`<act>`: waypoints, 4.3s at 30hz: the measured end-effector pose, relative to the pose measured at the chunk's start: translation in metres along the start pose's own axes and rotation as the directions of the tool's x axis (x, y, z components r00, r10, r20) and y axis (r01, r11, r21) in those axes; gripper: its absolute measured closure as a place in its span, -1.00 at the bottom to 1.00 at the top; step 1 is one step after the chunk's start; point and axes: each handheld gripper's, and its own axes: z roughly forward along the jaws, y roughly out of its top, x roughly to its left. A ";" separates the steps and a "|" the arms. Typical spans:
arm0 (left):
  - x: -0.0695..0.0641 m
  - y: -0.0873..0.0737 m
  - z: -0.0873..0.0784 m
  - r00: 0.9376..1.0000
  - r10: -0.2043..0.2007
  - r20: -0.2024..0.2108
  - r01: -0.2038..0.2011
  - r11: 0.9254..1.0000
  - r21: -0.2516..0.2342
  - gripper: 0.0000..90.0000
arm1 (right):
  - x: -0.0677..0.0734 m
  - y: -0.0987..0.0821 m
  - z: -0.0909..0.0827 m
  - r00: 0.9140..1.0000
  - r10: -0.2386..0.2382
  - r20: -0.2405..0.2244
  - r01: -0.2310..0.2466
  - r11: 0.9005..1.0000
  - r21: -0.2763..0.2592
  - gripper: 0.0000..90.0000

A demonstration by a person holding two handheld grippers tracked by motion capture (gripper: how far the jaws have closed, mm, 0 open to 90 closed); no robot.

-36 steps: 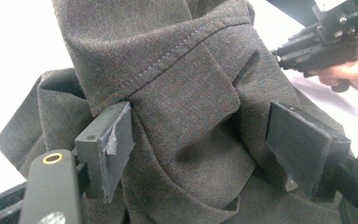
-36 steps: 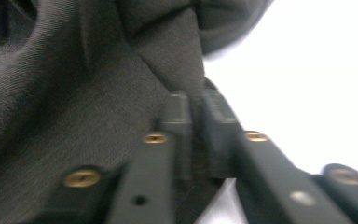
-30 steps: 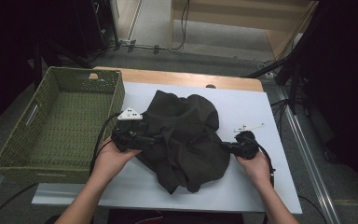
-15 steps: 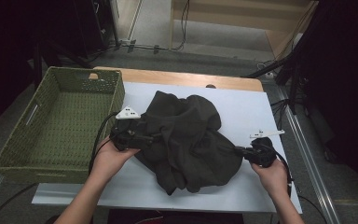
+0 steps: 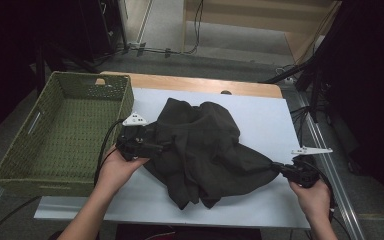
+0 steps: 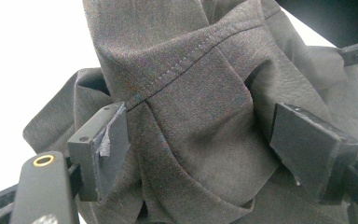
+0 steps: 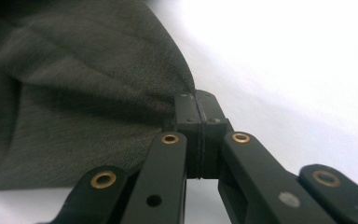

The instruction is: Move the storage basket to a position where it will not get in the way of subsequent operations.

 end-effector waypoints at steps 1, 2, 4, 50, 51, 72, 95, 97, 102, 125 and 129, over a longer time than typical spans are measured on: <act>0.000 0.000 0.000 1.000 0.000 0.003 0.000 1.000 0.001 -0.54 | -0.003 -0.003 -0.003 1.000 0.015 0.001 -0.015 1.000 -0.002 0.95; 0.000 0.000 0.001 1.000 0.002 0.004 -0.002 1.000 0.004 -0.54 | -0.006 -0.005 -0.005 1.000 0.026 0.000 -0.026 1.000 -0.006 0.95; -0.001 0.001 0.003 1.000 0.005 0.004 -0.005 1.000 0.009 -0.54 | -0.008 -0.009 -0.007 0.999 0.037 -0.025 -0.037 0.999 -0.010 0.94; -0.003 0.000 0.010 1.000 0.024 -0.002 -0.023 0.999 0.028 -0.54 | 0.052 0.061 0.097 0.983 -0.144 -0.112 0.134 0.986 -0.096 -0.34; -0.003 0.000 0.010 1.000 0.023 -0.003 -0.023 0.999 0.027 -0.54 | 0.053 0.062 0.099 0.983 -0.150 -0.108 0.141 0.986 -0.089 -0.35; -0.003 0.000 0.009 1.000 0.024 -0.010 -0.023 0.999 0.026 -0.54 | 0.074 0.063 0.119 0.980 -0.169 -0.105 0.165 0.985 -0.043 0.84; -0.002 0.001 0.008 1.000 0.017 -0.007 -0.017 1.000 0.018 -0.54 | 0.004 0.068 0.043 0.997 -0.009 0.082 0.021 0.989 -0.147 0.88; -0.002 0.001 0.008 1.000 0.016 -0.001 -0.016 1.000 0.019 -0.54 | -0.003 0.065 0.039 0.996 0.002 0.094 0.012 0.989 -0.148 0.88; -0.004 0.000 0.011 1.000 0.016 0.010 -0.017 1.000 0.022 -0.58 | -0.018 0.060 0.029 0.991 0.031 0.129 -0.012 0.989 -0.149 0.88; -0.006 0.007 0.051 0.999 0.045 -0.013 -0.044 0.996 0.082 -0.57 | -0.015 0.031 0.007 1.000 0.013 0.023 -0.010 0.991 -0.134 -0.06; -0.003 0.012 0.048 0.998 0.050 -0.029 -0.047 0.996 0.070 -0.54 | -0.005 0.032 0.003 1.000 -0.010 0.003 0.011 0.989 -0.147 -0.03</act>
